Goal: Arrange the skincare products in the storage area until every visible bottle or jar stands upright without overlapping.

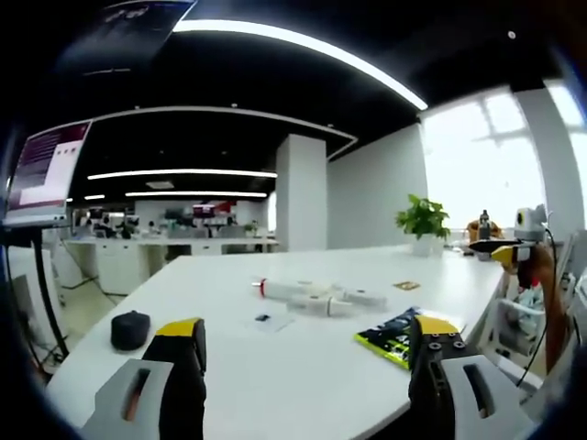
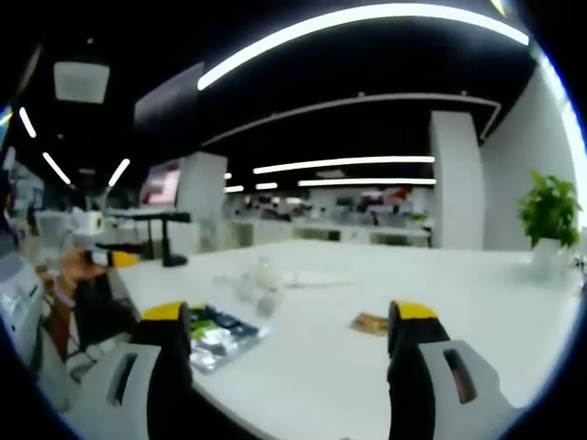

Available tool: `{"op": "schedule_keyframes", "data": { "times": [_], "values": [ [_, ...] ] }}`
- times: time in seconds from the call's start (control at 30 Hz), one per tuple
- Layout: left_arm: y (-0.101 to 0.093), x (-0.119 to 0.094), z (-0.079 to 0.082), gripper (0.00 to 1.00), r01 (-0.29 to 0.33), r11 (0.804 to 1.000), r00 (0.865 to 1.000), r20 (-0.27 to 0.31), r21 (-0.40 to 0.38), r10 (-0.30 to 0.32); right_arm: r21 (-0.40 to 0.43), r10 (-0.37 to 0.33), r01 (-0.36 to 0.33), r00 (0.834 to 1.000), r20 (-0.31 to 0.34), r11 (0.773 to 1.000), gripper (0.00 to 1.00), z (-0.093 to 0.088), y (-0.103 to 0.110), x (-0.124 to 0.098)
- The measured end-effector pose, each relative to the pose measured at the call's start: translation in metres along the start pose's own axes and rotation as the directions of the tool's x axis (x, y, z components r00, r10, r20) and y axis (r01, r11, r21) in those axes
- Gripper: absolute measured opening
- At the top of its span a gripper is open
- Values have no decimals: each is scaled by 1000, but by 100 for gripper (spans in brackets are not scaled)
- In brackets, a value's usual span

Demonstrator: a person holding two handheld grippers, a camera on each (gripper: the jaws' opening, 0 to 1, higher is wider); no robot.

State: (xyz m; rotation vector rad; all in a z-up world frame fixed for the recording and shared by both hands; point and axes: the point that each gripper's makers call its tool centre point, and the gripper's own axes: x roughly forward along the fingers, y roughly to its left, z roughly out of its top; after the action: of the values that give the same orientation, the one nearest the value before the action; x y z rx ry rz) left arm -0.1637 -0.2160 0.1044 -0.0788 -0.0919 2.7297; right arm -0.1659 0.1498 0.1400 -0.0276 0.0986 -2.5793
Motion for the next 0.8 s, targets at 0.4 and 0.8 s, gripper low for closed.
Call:
{"op": "schedule_keyframes", "data": {
  "times": [0.4,0.8],
  "values": [
    [6,-3,0,94,-9,1000,1000,4,-9,9,-28,91,-91,996,-5,995,87,6,9,0],
    [4,-3,-1,94,-13,1000,1000,-7,6,13,-132,119,-110,991,59,985,100,34,-2,14]
  ]
}}
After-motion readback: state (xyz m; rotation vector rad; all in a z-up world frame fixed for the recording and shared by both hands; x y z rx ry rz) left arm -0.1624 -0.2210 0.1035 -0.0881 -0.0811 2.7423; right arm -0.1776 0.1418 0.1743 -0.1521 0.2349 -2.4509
